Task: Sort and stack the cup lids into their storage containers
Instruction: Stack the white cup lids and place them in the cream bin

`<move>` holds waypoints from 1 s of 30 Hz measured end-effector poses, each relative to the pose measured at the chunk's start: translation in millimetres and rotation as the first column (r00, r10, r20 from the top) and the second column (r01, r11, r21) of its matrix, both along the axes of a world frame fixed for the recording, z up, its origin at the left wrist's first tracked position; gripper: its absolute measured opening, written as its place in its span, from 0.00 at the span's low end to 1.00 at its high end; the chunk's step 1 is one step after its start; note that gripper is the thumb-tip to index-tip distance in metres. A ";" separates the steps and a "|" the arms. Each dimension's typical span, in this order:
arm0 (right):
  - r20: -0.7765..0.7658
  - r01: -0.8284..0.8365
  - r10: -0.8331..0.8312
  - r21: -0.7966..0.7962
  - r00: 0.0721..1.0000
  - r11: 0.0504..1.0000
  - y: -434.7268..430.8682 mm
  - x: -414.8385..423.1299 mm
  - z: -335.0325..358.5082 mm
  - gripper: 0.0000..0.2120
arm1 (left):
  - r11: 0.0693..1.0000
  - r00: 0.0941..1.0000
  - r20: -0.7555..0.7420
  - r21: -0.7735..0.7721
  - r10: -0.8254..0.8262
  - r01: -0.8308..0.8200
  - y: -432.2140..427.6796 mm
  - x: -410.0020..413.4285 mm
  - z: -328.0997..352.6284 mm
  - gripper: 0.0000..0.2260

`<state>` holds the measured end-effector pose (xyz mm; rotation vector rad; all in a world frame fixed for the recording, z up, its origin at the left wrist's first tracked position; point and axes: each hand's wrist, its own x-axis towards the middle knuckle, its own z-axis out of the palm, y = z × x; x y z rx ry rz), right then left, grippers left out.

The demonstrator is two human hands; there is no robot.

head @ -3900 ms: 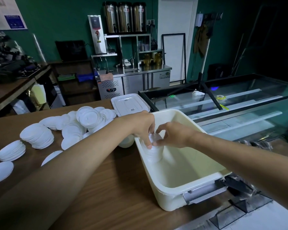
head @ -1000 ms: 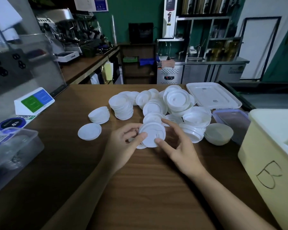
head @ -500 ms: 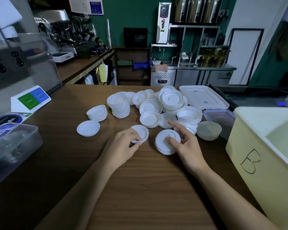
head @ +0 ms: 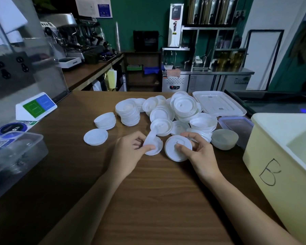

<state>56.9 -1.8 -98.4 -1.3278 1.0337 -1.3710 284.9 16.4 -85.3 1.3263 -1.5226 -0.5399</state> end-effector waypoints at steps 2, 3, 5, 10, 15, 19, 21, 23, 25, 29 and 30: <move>-0.008 0.002 -0.002 -0.025 1.000 1.000 -2.3 -0.1 -0.6 0.14 | 1.000 0.995 -0.101 0.002 0.016 -0.016 2.2 -3.5 5.6 0.06; -0.010 0.010 -0.010 -0.035 1.000 0.999 -3.2 -0.5 -1.2 0.14 | 1.000 0.988 -0.155 0.004 0.016 -0.016 2.3 -4.4 7.5 0.07; -0.016 0.021 -0.022 -0.048 1.000 0.999 -4.5 -0.8 -1.9 0.15 | 0.999 0.955 -0.296 0.025 -0.025 0.034 2.1 -4.8 10.3 0.08; 0.001 -0.008 0.008 -0.053 1.000 0.999 -5.4 -1.2 -3.7 0.12 | 0.964 0.863 -0.474 0.096 -0.175 0.248 7.7 -13.8 9.8 0.13; 0.138 -0.107 0.101 0.041 0.985 0.993 -6.3 1.3 -0.7 0.13 | 0.945 0.878 -0.429 0.139 -0.212 0.296 6.6 -16.8 3.3 0.15; 0.178 -0.174 0.154 0.103 0.972 0.979 -8.1 3.1 -2.6 0.15 | 0.962 0.921 -0.323 0.087 -0.218 0.258 6.0 -14.0 2.9 0.16; 0.164 -0.194 0.174 0.110 0.971 0.975 -7.3 3.3 -4.4 0.13 | 0.965 0.932 -0.275 0.045 -0.235 0.257 6.5 -14.7 3.0 0.14; 0.154 -0.228 0.209 0.115 0.966 0.967 -4.7 4.0 -2.8 0.13 | 0.959 0.928 -0.257 0.014 -0.269 0.282 8.2 -17.1 3.3 0.13; 0.136 -0.285 0.270 0.109 0.953 0.952 -0.6 5.2 -0.2 0.14 | 0.959 0.932 -0.232 -0.022 -0.280 0.283 8.9 -19.2 2.7 0.13; 0.126 -0.377 0.365 0.097 0.923 0.921 3.5 7.7 1.2 0.16 | 0.968 0.934 -0.256 -0.019 -0.247 0.251 8.2 -23.8 -0.1 0.15; 0.123 -0.384 0.371 0.097 0.920 0.918 3.1 8.5 0.9 0.16 | 0.968 0.932 -0.266 -0.017 -0.245 0.249 8.2 -25.0 -1.3 0.14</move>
